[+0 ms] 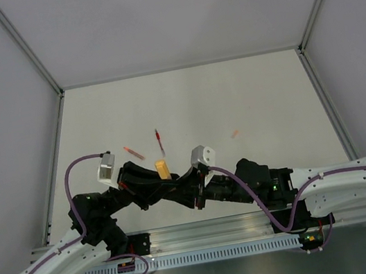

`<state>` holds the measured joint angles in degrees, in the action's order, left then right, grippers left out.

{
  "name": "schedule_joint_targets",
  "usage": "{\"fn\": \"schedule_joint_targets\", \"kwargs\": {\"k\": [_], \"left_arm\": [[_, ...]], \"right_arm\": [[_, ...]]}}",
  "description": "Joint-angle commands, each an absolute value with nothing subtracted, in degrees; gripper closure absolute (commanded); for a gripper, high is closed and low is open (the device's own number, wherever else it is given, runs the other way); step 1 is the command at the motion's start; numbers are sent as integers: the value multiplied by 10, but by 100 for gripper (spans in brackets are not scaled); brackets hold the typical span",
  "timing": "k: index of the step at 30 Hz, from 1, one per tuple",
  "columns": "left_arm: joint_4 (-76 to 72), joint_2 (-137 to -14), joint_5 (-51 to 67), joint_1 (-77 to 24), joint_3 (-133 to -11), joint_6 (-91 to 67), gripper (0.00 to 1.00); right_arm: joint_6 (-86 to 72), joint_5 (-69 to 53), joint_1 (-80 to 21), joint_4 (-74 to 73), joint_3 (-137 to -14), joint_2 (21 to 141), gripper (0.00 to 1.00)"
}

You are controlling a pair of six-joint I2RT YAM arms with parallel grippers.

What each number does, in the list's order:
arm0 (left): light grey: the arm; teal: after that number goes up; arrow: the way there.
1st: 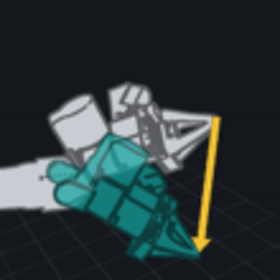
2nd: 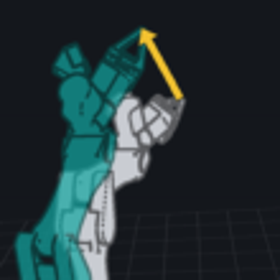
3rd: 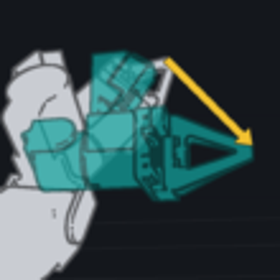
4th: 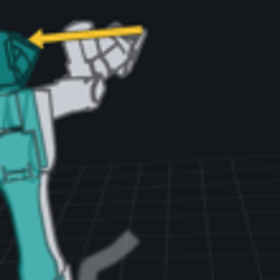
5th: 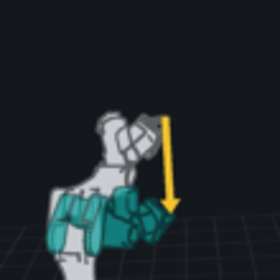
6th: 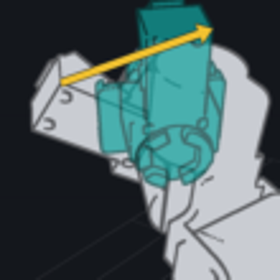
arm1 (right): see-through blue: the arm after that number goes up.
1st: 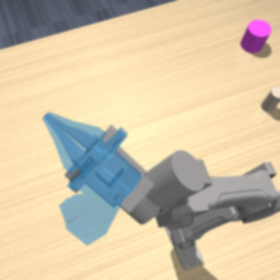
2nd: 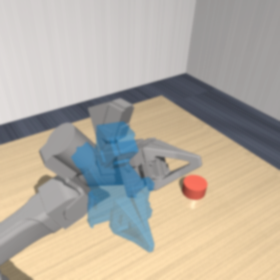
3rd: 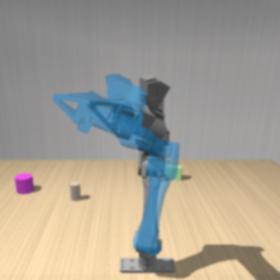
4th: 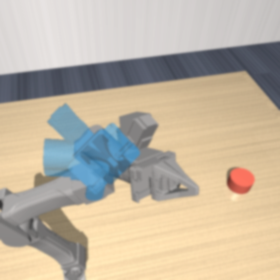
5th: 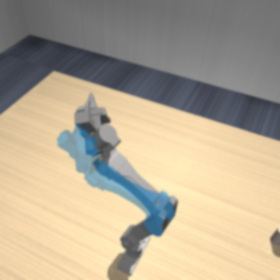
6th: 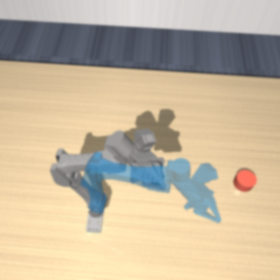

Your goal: Insert the pens into the pen caps

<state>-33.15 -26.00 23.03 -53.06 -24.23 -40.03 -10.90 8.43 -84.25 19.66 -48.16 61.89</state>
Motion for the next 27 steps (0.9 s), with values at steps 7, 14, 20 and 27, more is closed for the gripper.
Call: {"fn": "schedule_joint_targets", "kwargs": {"k": [7,14,20,27], "left_arm": [[-362,-258,231,-529,-242,-419,97],[-310,-255,237,-529,-249,-414,27],[-237,-258,216,-529,-272,-402,6],[-177,-252,176,-529,-304,-375,0]], "right_arm": [[-113,51,-844,208,-501,628,100],[-113,90,-844,175,-495,586,100],[-118,106,-843,108,-504,562,100],[-133,141,-843,42,-497,551,100]]}}
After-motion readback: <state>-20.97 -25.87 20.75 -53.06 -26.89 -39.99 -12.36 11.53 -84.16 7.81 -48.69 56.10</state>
